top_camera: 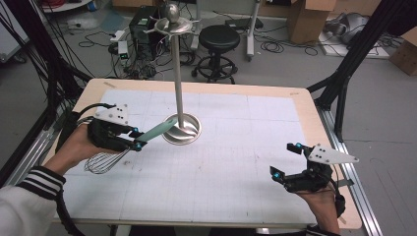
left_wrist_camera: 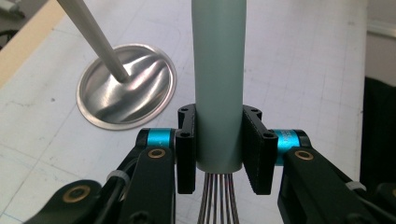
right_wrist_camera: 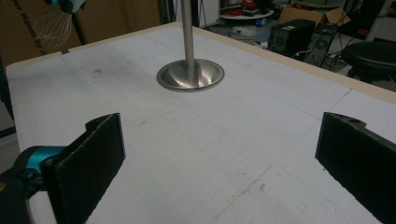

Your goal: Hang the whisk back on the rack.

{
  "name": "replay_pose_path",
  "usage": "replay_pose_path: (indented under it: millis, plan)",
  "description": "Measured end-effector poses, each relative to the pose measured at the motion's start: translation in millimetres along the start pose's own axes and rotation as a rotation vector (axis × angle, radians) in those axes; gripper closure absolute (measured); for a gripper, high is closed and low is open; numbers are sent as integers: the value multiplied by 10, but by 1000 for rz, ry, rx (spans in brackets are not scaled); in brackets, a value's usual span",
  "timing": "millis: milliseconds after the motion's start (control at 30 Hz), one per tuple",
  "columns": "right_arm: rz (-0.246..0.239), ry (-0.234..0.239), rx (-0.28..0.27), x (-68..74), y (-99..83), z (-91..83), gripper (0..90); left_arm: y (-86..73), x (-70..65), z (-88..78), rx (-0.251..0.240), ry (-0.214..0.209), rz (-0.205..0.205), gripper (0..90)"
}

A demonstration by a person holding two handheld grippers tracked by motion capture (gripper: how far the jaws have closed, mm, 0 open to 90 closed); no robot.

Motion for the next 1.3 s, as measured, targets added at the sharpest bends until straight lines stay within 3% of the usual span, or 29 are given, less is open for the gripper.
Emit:
replay_pose_path:
  millis: [200,400,700,867,1300]
  plan:
    - [2,-1,0,1,0,-2,5,21,60,-157,-41,14,-2,693]
    - [0,-3,-2,-7,0,-10,5,127,161,-430,-131,47,-18,693]
    - [3,8,5,7,-3,1,5,252,279,-723,-183,99,-30,693]
    - [2,12,7,14,-3,13,5,333,324,-814,-228,113,-40,693]
    - [5,11,7,4,-13,8,5,547,479,-1064,-274,166,-39,693]
Point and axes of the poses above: each handheld gripper's, and its own axes: z roughly forward along the jaws, y roughly out of its top, x roughly to its left, the point moved 6 cm from there along z, roughly forward along the jaws, and after that the axes turned 1 degree about x, right-handed, at the moved point
